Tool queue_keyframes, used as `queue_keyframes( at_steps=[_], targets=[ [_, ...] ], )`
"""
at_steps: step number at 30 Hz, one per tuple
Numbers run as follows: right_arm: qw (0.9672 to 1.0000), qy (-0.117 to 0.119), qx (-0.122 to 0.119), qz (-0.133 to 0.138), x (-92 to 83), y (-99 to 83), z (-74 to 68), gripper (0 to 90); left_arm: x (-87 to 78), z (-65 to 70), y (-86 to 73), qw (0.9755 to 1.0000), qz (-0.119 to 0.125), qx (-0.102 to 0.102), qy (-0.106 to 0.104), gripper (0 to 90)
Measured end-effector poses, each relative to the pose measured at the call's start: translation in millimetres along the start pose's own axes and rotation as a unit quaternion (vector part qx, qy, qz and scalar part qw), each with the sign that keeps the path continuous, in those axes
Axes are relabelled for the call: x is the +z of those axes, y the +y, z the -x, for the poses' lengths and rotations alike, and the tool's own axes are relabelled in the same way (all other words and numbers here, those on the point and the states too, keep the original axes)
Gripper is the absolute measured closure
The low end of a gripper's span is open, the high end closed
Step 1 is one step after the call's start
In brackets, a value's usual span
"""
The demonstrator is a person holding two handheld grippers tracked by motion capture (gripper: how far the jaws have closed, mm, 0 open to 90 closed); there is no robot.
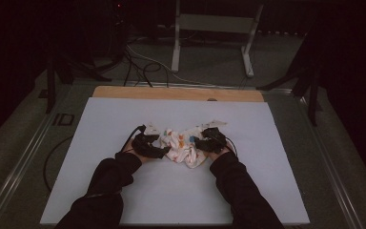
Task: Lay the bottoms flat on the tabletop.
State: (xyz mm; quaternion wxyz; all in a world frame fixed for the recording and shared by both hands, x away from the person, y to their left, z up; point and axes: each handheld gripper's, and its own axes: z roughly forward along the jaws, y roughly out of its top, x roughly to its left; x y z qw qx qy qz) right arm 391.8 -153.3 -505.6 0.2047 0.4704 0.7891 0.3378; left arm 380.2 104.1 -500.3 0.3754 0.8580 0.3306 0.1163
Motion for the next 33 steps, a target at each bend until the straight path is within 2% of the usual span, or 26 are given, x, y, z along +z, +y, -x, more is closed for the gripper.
queue_keyframes(
  at_steps=[3,5,7,10,11,13,16,21,22,26,33],
  targets=[
    [0.9999,-0.001,-0.005,-0.011,6.7,-2.7,0.2,50.7,5.7,-1.3,0.7,1.0000,-0.005,-0.001,-0.007,37.9],
    [0.9998,-0.005,-0.003,-0.018,8.9,-4.4,-0.7,57.9,9.7,-1.8,-0.4,0.9998,-0.016,-0.003,-0.010,41.7],
    [0.9997,-0.001,-0.004,-0.024,9.6,-4.9,-1.0,59.9,11.5,-1.7,-1.2,0.9997,-0.021,-0.005,-0.010,43.5],
    [0.9996,-0.008,-0.008,-0.025,9.9,-6.2,-2.1,76.3,15.5,3.0,-6.3,0.9992,-0.035,-0.015,-0.011,45.0],
    [0.9995,-0.009,-0.013,-0.028,8.9,-6.0,-1.7,79.4,16.2,4.3,-7.5,0.9989,-0.039,-0.017,-0.018,46.2],
    [0.9994,-0.006,-0.019,-0.028,7.7,-5.5,-1.7,86.3,15.9,6.5,-8.7,0.9989,-0.044,-0.011,-0.014,48.9],
    [0.9996,-0.006,-0.020,-0.019,3.2,-4.5,-1.1,87.9,13.7,7.9,-7.7,0.9983,-0.054,-0.018,-0.013,58.4],
    [0.9997,-0.003,-0.022,-0.010,-5.5,-2.0,0.5,88.4,9.6,11.9,-5.9,0.9980,-0.062,-0.009,-0.004,82.8],
    [0.9997,-0.001,-0.025,-0.010,-7.3,-1.4,0.9,88.4,8.1,12.4,-5.4,0.9981,-0.061,-0.007,-0.001,84.7],
    [0.9995,0.001,-0.030,-0.003,-16.3,1.1,3.2,88.6,-2.0,11.7,-3.4,0.9985,-0.054,-0.002,0.004,87.2],
    [0.9989,0.014,-0.045,0.009,-40.5,-1.2,7.3,88.7,-32.4,16.6,-3.1,0.9991,-0.037,0.011,0.019,87.6]
  ],
)
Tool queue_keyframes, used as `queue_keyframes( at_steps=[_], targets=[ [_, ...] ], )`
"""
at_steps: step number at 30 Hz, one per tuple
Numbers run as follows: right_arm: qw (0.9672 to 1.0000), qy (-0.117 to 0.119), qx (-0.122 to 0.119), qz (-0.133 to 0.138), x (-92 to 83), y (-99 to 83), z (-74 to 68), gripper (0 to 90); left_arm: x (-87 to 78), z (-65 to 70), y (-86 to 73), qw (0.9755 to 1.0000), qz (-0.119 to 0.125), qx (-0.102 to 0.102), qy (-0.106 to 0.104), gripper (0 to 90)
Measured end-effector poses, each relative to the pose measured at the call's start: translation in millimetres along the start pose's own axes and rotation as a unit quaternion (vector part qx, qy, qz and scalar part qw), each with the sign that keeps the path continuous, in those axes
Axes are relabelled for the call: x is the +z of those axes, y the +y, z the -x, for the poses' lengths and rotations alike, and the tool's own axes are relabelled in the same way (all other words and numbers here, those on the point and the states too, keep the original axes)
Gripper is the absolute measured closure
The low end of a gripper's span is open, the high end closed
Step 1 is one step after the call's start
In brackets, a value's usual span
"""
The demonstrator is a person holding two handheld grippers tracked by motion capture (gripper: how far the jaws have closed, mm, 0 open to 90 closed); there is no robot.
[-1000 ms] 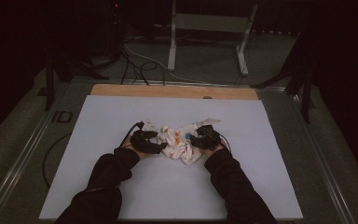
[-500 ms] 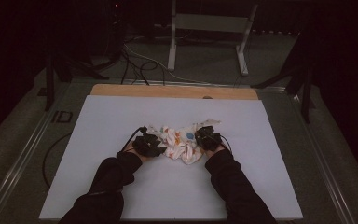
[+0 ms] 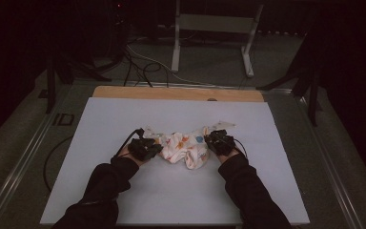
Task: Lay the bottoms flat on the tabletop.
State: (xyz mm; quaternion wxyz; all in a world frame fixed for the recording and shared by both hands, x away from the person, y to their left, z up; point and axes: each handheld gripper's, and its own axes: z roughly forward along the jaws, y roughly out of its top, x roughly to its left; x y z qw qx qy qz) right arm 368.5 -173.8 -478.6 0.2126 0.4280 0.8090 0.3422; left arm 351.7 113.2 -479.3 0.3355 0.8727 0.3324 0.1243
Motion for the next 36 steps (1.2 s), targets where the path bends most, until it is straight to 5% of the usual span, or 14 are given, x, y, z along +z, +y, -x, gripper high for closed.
queue_keyframes(
  at_steps=[11,17,25,36],
  targets=[
    [0.9996,0.015,-0.022,-0.003,-27.6,-26.7,-2.9,88.7,-34.0,14.7,-33.6,1.0000,-0.008,-0.005,-0.004,87.6],
    [0.9983,0.033,-0.042,-0.022,-30.7,-43.1,-11.1,88.5,-39.7,26.6,-54.3,0.9997,-0.014,-0.011,-0.019,87.5],
    [0.9981,0.043,-0.033,-0.028,-37.5,-54.9,-14.3,88.3,-43.6,42.2,-74.3,0.9988,-0.021,-0.017,-0.042,87.4],
    [0.9965,0.056,-0.042,-0.045,-38.7,-68.2,-18.6,87.9,-41.3,44.9,-85.1,0.9972,-0.039,-0.022,-0.060,87.2]
  ],
)
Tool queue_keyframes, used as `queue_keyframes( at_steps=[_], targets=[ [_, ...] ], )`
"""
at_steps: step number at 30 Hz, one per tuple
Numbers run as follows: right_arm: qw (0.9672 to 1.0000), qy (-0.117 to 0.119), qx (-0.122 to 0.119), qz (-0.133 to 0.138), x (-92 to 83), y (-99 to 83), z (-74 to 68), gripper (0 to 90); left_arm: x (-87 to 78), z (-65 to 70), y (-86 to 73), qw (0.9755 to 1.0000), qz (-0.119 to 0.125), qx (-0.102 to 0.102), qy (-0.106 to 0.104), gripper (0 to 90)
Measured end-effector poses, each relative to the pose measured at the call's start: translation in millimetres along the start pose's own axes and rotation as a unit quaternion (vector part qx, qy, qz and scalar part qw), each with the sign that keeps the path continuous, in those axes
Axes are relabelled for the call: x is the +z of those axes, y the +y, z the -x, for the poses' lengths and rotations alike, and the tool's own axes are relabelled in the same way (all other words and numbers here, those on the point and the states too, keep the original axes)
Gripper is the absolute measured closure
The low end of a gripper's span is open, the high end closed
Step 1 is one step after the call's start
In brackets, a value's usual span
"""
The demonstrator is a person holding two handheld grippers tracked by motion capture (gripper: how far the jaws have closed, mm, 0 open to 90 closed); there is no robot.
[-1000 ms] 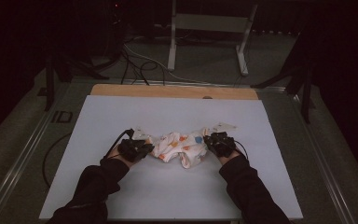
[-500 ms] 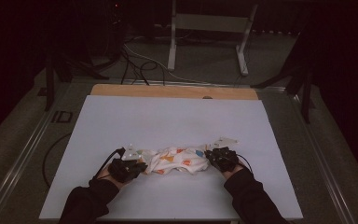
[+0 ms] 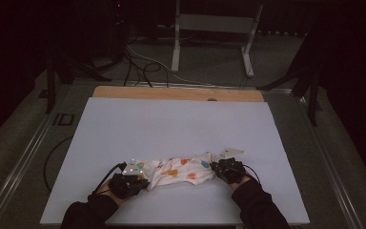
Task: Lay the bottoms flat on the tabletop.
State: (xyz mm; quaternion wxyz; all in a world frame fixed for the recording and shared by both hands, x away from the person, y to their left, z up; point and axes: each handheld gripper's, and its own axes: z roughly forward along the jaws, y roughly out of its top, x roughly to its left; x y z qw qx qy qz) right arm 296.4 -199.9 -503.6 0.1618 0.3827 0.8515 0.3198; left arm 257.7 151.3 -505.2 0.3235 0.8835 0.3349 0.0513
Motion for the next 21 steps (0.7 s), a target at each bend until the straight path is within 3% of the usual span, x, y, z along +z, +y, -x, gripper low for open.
queue_keyframes(
  at_steps=[15,18,21],
  targets=[
    [1.0000,0.003,-0.002,-0.004,-1.5,-1.2,-0.9,85.1,1.1,-4.8,-0.1,1.0000,-0.003,-0.002,-0.004,84.9],
    [1.0000,0.000,0.000,-0.002,-5.0,0.1,-1.1,75.2,-6.1,-3.8,3.4,1.0000,0.009,-0.002,0.000,79.4],
    [1.0000,-0.001,0.003,0.005,-10.3,1.4,0.1,59.3,-14.1,-4.2,8.1,0.9997,0.024,-0.009,0.005,64.7]
  ],
)
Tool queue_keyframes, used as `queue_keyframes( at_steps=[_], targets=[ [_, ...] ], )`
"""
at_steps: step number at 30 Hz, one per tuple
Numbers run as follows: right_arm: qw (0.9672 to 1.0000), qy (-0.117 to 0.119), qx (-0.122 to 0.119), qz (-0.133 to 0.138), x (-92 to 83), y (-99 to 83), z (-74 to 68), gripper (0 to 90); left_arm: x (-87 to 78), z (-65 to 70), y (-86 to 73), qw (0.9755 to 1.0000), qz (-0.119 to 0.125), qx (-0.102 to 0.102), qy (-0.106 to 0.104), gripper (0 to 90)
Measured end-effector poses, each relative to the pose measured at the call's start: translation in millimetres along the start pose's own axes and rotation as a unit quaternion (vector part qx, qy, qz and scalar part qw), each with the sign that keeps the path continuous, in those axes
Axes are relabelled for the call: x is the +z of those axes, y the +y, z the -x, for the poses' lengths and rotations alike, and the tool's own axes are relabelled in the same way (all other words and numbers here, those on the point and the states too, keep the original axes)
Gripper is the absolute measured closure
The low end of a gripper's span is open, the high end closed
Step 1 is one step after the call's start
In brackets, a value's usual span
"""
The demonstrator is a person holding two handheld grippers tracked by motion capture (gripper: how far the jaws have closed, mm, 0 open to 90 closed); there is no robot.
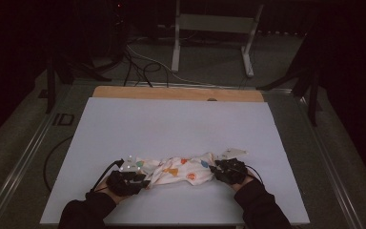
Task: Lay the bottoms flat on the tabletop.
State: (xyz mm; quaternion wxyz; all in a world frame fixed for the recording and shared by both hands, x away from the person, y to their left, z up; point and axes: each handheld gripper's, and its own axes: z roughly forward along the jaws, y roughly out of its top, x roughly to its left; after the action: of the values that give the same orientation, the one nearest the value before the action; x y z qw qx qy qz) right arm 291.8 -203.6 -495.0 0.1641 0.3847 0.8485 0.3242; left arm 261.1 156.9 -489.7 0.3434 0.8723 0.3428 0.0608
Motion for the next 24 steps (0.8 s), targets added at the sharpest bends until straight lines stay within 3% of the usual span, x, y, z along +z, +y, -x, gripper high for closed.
queue_keyframes(
  at_steps=[3,5,8,13,15,19,24],
  targets=[
    [0.9999,-0.004,0.000,0.011,-6.2,4.2,3.0,39.8,-6.7,-0.8,7.3,0.9999,0.008,-0.006,0.002,48.4],
    [0.9998,-0.005,0.005,0.021,-9.9,8.1,5.5,28.7,-12.2,-0.6,14.6,0.9998,0.019,-0.009,0.005,43.5],
    [0.9994,0.011,0.014,0.029,-12.8,15.1,9.8,11.3,-17.3,-1.2,26.1,0.9994,0.033,-0.012,0.007,40.5],
    [0.9993,-0.001,0.011,0.037,-15.0,30.4,13.2,11.3,-13.8,-0.5,46.9,0.9995,0.030,-0.011,0.006,39.3],
    [0.9986,-0.016,0.003,0.050,-16.4,35.9,13.2,19.0,-7.8,-0.6,53.1,0.9995,0.025,-0.019,0.008,39.3],
    [0.9988,-0.021,0.011,0.044,-10.7,45.6,18.4,32.7,8.1,-3.1,59.3,0.9993,0.007,-0.038,0.004,40.2],
    [0.9994,-0.004,0.032,0.010,6.7,44.6,23.7,45.6,27.2,-13.3,57.9,0.9974,-0.007,-0.070,0.011,43.1]
  ],
)
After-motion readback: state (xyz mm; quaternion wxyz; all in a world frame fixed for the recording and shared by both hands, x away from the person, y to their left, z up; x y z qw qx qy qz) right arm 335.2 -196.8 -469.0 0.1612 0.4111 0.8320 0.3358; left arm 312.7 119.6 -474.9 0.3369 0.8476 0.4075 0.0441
